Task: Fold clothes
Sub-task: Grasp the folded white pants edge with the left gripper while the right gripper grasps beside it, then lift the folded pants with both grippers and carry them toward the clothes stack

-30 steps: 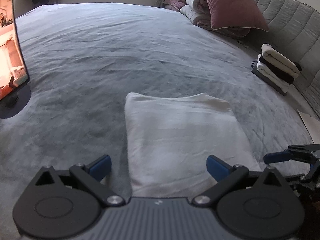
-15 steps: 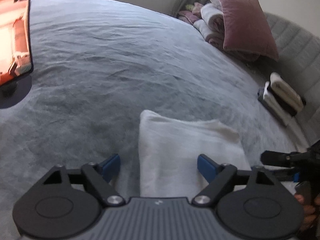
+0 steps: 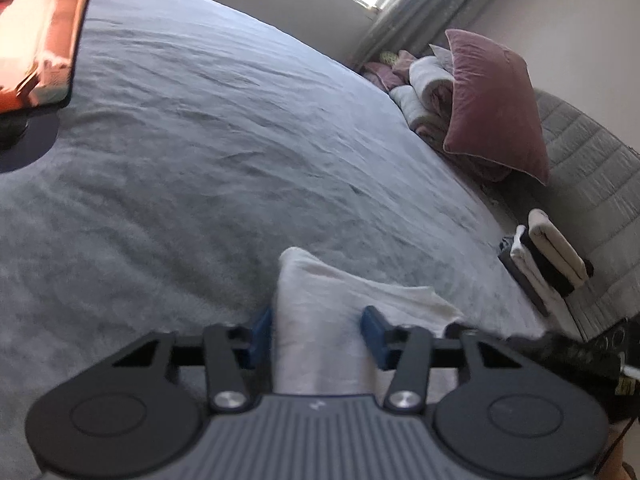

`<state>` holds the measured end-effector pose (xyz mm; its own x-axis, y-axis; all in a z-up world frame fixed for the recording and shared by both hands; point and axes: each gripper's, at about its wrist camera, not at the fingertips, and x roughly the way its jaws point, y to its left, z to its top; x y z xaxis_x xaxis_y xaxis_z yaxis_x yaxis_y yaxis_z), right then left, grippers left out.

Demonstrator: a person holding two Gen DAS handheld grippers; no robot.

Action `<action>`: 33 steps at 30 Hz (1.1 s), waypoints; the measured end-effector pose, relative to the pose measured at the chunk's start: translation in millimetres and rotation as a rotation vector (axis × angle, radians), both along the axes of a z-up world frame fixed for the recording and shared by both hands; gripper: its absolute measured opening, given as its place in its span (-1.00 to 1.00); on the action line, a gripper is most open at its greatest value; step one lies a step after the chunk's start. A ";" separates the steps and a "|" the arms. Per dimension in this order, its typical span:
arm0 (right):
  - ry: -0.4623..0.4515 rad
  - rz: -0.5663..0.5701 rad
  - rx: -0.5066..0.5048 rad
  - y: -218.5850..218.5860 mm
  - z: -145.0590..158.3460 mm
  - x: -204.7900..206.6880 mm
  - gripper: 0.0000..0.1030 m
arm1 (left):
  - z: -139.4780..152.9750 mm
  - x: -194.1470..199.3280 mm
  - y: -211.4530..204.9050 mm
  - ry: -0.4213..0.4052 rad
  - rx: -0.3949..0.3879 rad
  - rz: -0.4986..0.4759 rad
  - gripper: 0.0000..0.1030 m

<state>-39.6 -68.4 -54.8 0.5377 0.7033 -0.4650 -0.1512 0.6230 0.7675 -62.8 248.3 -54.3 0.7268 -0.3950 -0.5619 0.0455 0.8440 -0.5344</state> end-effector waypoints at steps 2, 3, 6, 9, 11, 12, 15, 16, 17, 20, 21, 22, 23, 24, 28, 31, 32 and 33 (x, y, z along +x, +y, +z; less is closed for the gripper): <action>0.015 -0.003 0.008 -0.6 -4.0 -1.6 -0.50 | -1.6 -3.6 -1.2 0.000 -0.017 0.025 -0.41; 0.019 -0.008 0.023 -3.3 -4.7 -3.0 -0.53 | -0.3 -5.1 -3.5 -0.002 -0.015 0.036 -0.45; 0.012 -0.010 0.038 -8.5 -0.8 -6.3 -0.57 | 7.5 -9.5 -10.0 -0.020 -0.007 0.061 -0.69; -0.022 -0.011 0.039 -12.2 8.3 -10.9 -0.59 | 19.1 -13.8 -16.8 -0.057 -0.016 0.072 -0.72; -0.042 -0.010 0.052 -15.4 15.7 -12.6 -0.60 | 27.5 -15.2 -25.2 -0.084 0.002 0.071 -0.72; -0.052 -0.007 0.054 -17.1 19.1 -12.8 -0.60 | 31.4 -15.3 -29.4 -0.096 0.010 0.070 -0.73; -0.100 0.000 0.030 -20.3 32.5 -12.4 -0.60 | 45.2 -14.8 -43.2 -0.142 0.033 0.061 -0.73; -0.121 -0.001 0.020 -23.3 38.1 -12.2 -0.60 | 50.0 -12.9 -48.4 -0.158 0.037 0.057 -0.73; -0.139 -0.006 0.013 -26.3 43.3 -11.9 -0.60 | 55.0 -10.8 -53.9 -0.173 0.039 0.053 -0.73; -0.189 -0.026 0.008 -37.7 58.6 -10.2 -0.60 | 70.5 -3.5 -71.5 -0.218 0.042 0.041 -0.74; -0.208 -0.033 0.010 -44.8 65.1 -9.4 -0.60 | 76.1 0.9 -78.9 -0.231 0.039 0.036 -0.74; -0.227 -0.041 0.011 -51.9 71.5 -8.6 -0.60 | 81.7 5.5 -86.5 -0.243 0.037 0.030 -0.74; -0.242 -0.051 0.014 -59.9 77.3 -7.3 -0.60 | 87.6 10.4 -95.5 -0.257 0.033 0.021 -0.74; -0.253 -0.062 0.017 -68.6 82.6 -5.7 -0.60 | 93.4 15.2 -104.6 -0.272 0.028 0.008 -0.74; -0.292 -0.120 0.024 -105.2 105.8 3.5 -0.60 | 117.0 37.5 -146.2 -0.325 0.020 -0.052 -0.74; -0.323 -0.171 0.017 -134.8 122.8 10.2 -0.60 | 131.6 62.4 -181.3 -0.344 0.000 -0.093 -0.74; -0.334 -0.191 0.014 -145.0 128.5 12.2 -0.60 | 135.8 71.0 -193.1 -0.348 -0.014 -0.109 -0.74; -0.346 -0.213 0.013 -155.2 132.9 14.1 -0.60 | 139.6 79.6 -205.1 -0.353 -0.026 -0.124 -0.74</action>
